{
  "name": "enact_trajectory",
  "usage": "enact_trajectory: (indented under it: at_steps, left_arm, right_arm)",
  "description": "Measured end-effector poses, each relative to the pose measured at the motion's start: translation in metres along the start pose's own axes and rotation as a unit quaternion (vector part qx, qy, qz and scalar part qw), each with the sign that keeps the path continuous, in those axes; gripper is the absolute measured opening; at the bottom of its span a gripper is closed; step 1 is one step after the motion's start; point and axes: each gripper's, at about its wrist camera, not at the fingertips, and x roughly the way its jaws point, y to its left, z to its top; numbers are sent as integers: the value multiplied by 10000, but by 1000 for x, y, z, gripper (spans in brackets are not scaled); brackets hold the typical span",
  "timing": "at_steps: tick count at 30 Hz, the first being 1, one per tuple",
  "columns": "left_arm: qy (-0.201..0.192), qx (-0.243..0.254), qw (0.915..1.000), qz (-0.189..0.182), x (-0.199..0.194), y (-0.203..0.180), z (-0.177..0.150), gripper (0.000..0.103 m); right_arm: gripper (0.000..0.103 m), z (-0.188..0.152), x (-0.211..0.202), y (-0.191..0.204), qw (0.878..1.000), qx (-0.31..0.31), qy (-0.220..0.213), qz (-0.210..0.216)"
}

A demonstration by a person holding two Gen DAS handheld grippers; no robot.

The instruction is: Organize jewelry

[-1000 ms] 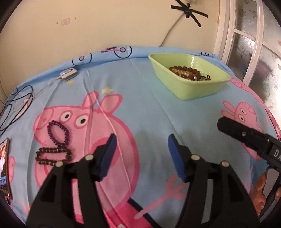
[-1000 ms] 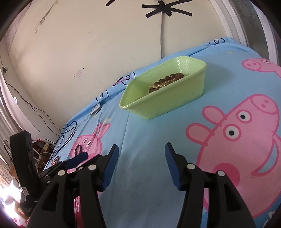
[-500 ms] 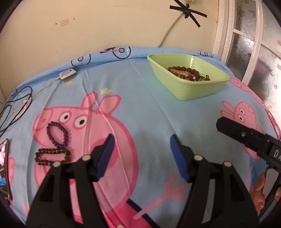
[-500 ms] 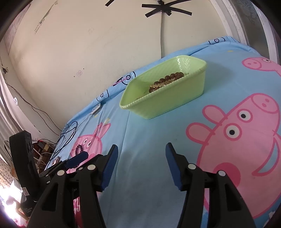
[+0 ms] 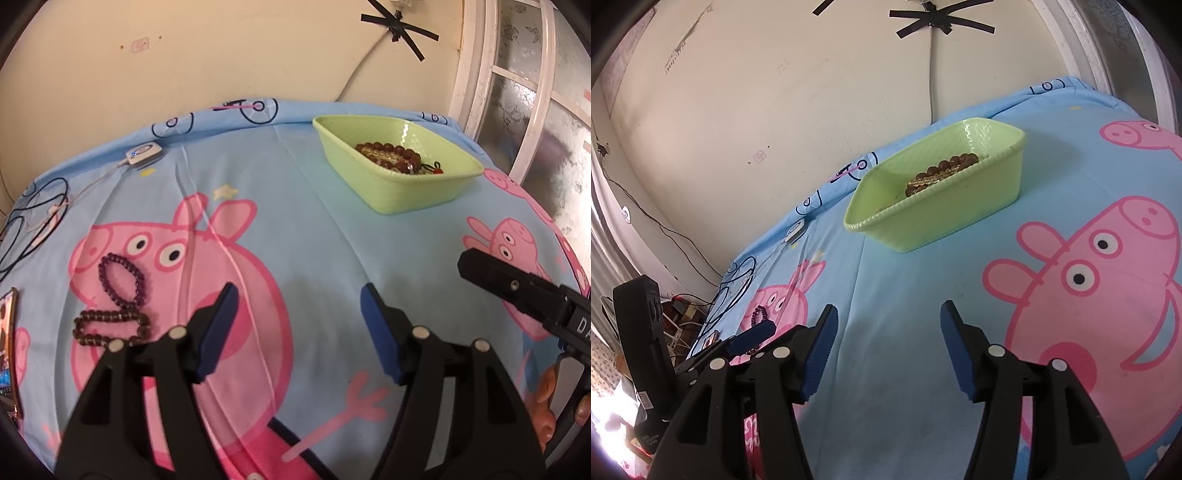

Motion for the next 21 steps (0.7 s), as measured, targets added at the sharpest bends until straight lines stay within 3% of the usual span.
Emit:
enact_trajectory:
  at_steps: [13,18,21]
  left_arm:
    - [-198,430,9989,13,-8,-16,-4,66]
    - [64,-236,9968,-766,-18,27,-7,66]
    - [36,-738,9952,-649,-29,75,-5,66]
  right_arm:
    - [34,0,1,1,10000,-15,46,-44]
    - [34,-1,6,4,9996,-96,217,-160]
    - [34,0,15,15,9984,-324,421,-186]
